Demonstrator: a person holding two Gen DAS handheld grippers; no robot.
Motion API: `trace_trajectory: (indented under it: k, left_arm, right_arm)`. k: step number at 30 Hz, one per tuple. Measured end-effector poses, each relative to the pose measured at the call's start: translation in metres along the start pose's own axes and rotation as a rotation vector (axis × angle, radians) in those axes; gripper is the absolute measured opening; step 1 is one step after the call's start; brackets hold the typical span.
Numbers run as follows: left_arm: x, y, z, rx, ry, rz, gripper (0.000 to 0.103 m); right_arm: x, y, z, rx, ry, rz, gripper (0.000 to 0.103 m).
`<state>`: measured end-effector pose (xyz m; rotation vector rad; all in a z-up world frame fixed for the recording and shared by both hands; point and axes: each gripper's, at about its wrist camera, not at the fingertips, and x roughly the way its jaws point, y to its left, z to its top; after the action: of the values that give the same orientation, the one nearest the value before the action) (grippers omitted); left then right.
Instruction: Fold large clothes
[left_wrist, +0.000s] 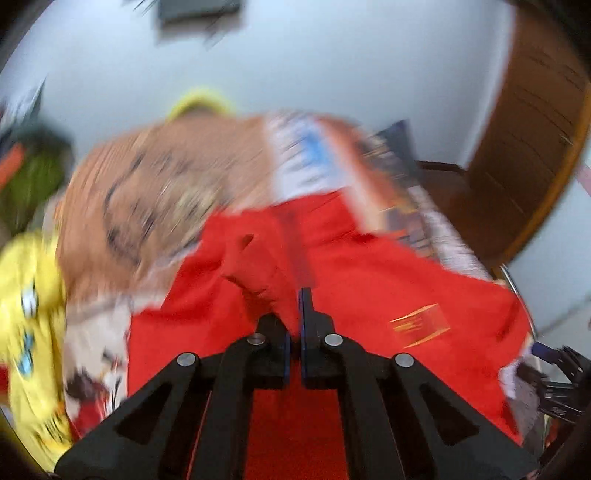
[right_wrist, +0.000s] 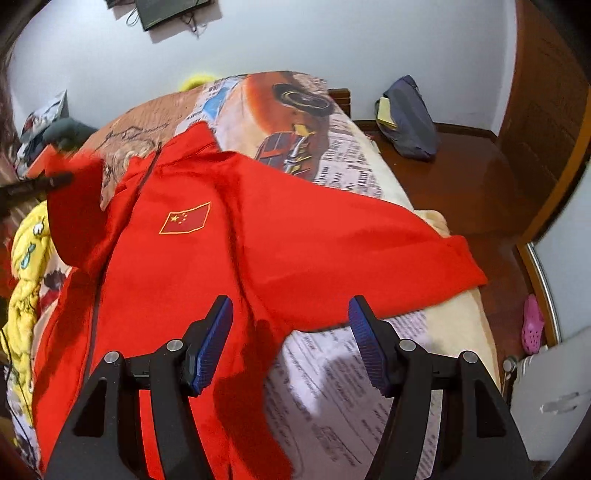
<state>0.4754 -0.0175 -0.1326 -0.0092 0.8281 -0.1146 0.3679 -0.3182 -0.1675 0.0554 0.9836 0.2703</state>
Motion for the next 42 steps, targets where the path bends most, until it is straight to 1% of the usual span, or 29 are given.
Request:
trace_trajectory:
  k: [1, 3, 6, 9, 12, 13, 15, 18, 20, 21, 22, 23, 24, 25, 28, 29, 30, 31, 33, 34, 36, 38, 42]
  left_arm:
    - [-0.007, -0.012, 0.003, 0.031, -0.012, -0.017, 0.002]
    - [-0.005, -0.048, 0.009, 0.096, -0.024, -0.051, 0.002]
    - [0.008, -0.088, 0.006, 0.152, -0.002, -0.102, 0.002]
    - [0.029, -0.121, -0.009, 0.180, 0.063, -0.174, 0.002]
    - [0.052, -0.142, -0.027, 0.177, 0.160, -0.262, 0.002]
    - [0.058, -0.149, -0.034, 0.171, 0.192, -0.280, 0.002]
    - [0.070, -0.161, -0.046, 0.162, 0.247, -0.304, 0.002]
    - [0.079, -0.170, -0.059, 0.153, 0.305, -0.319, 0.002]
    - [0.077, -0.169, -0.065, 0.147, 0.323, -0.348, 0.007]
    - [0.073, -0.166, -0.066, 0.144, 0.326, -0.362, 0.014]
    - [0.069, -0.161, -0.065, 0.141, 0.330, -0.375, 0.029]
    - [0.063, -0.158, -0.065, 0.138, 0.328, -0.381, 0.037]
    - [0.055, -0.153, -0.065, 0.135, 0.313, -0.378, 0.054]
    - [0.044, -0.147, -0.064, 0.131, 0.285, -0.367, 0.064]
    - [0.026, -0.127, -0.059, 0.127, 0.232, -0.336, 0.070]
    - [0.020, -0.117, -0.057, 0.124, 0.216, -0.314, 0.071]
    - [0.016, -0.108, -0.056, 0.126, 0.201, -0.286, 0.075]
    - [0.011, -0.095, -0.057, 0.138, 0.176, -0.230, 0.082]
    - [0.009, -0.078, -0.060, 0.155, 0.140, -0.141, 0.088]
    - [0.008, -0.064, -0.064, 0.163, 0.128, -0.088, 0.089]
    - [0.014, -0.043, -0.071, 0.157, 0.138, -0.032, 0.089]
    - [0.024, -0.017, -0.082, 0.130, 0.162, 0.029, 0.089]
    - [0.049, 0.018, -0.102, 0.075, 0.220, 0.108, 0.089]
  right_arm:
    - [-0.003, -0.003, -0.001, 0.006, -0.002, 0.004, 0.061]
    - [-0.006, -0.007, -0.002, 0.013, -0.005, 0.006, 0.061]
    - [-0.012, -0.013, -0.005, 0.015, -0.009, 0.003, 0.061]
    - [-0.015, -0.021, -0.010, 0.028, -0.008, -0.004, 0.061]
    - [-0.012, -0.029, -0.014, 0.035, 0.010, -0.014, 0.061]
    - [-0.011, -0.032, -0.016, 0.038, 0.016, -0.022, 0.061]
    - [-0.009, -0.039, -0.021, 0.043, 0.030, -0.031, 0.061]
    - [-0.007, -0.049, -0.027, 0.061, 0.049, -0.040, 0.061]
    - [-0.005, -0.056, -0.030, 0.078, 0.058, -0.037, 0.061]
    - [-0.006, -0.058, -0.031, 0.087, 0.060, -0.033, 0.061]
    - [-0.006, -0.061, -0.031, 0.099, 0.065, -0.029, 0.061]
    - [-0.005, -0.066, -0.030, 0.115, 0.070, -0.024, 0.061]
    - [-0.005, -0.068, -0.031, 0.127, 0.074, -0.020, 0.061]
    - [-0.004, -0.071, -0.030, 0.146, 0.079, -0.016, 0.061]
    - [-0.003, -0.079, -0.025, 0.201, 0.087, 0.013, 0.061]
    - [-0.002, -0.083, -0.023, 0.224, 0.087, 0.027, 0.061]
    - [-0.002, -0.085, -0.020, 0.242, 0.086, 0.039, 0.061]
    - [-0.001, -0.088, -0.018, 0.262, 0.084, 0.054, 0.061]
    - [0.003, -0.095, -0.013, 0.304, 0.080, 0.081, 0.062]
    - [0.007, -0.099, -0.010, 0.334, 0.080, 0.094, 0.062]
    - [0.016, -0.108, -0.005, 0.388, 0.086, 0.113, 0.062]
    - [0.028, -0.116, 0.000, 0.440, 0.099, 0.123, 0.062]
    - [0.056, -0.134, 0.007, 0.561, 0.124, 0.133, 0.062]
